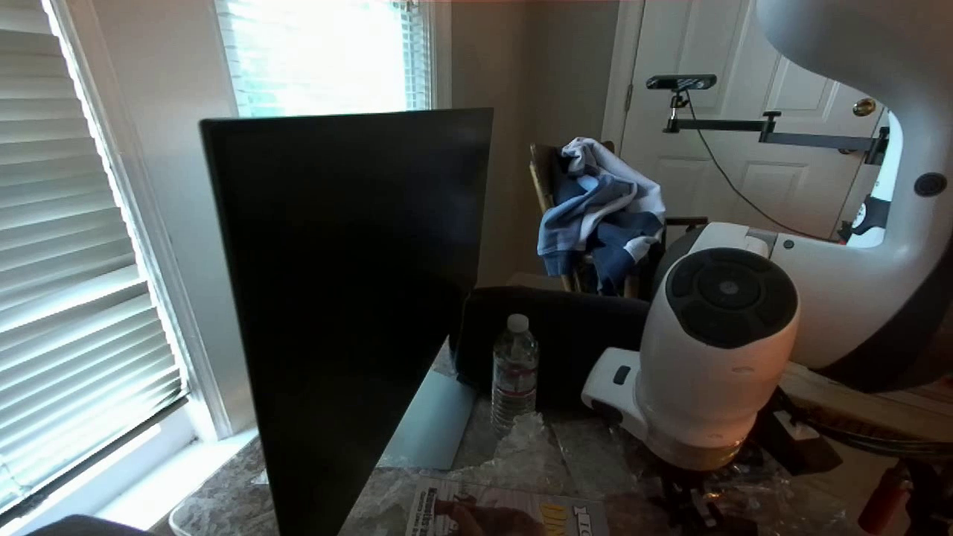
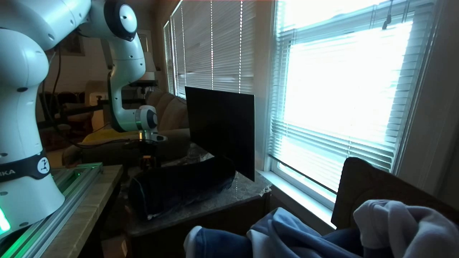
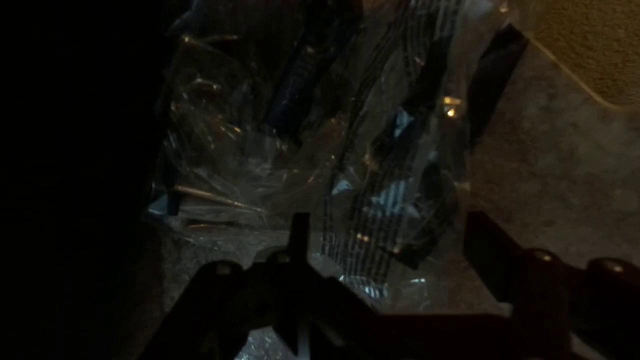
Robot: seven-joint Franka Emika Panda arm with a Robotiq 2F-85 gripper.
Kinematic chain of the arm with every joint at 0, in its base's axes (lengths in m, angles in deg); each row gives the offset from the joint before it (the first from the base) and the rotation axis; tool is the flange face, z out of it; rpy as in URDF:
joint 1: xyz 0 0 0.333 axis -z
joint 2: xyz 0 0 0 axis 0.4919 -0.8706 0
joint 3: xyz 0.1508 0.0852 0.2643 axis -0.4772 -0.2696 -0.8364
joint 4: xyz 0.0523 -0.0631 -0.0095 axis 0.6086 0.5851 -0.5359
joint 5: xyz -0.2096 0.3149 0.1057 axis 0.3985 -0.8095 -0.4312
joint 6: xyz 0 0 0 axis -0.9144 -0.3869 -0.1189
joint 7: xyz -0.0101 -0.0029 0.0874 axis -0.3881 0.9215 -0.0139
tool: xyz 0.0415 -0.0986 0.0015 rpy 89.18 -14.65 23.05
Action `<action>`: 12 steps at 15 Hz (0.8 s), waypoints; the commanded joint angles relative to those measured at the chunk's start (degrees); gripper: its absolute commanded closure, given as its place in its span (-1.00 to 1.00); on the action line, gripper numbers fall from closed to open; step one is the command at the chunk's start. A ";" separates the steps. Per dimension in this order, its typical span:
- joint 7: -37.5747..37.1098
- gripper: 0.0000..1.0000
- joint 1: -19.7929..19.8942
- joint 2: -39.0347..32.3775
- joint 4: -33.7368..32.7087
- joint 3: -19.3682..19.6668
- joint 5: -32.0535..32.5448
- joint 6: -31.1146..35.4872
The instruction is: Bring the plastic with the cable closer to the tv
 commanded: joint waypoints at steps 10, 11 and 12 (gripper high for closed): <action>0.65 1.00 -4.07 -0.44 -2.81 1.96 -2.32 0.31; 0.49 1.00 -4.35 0.08 -2.76 2.05 -2.27 0.27; 0.24 1.00 -4.68 0.67 -2.66 2.18 -2.23 0.18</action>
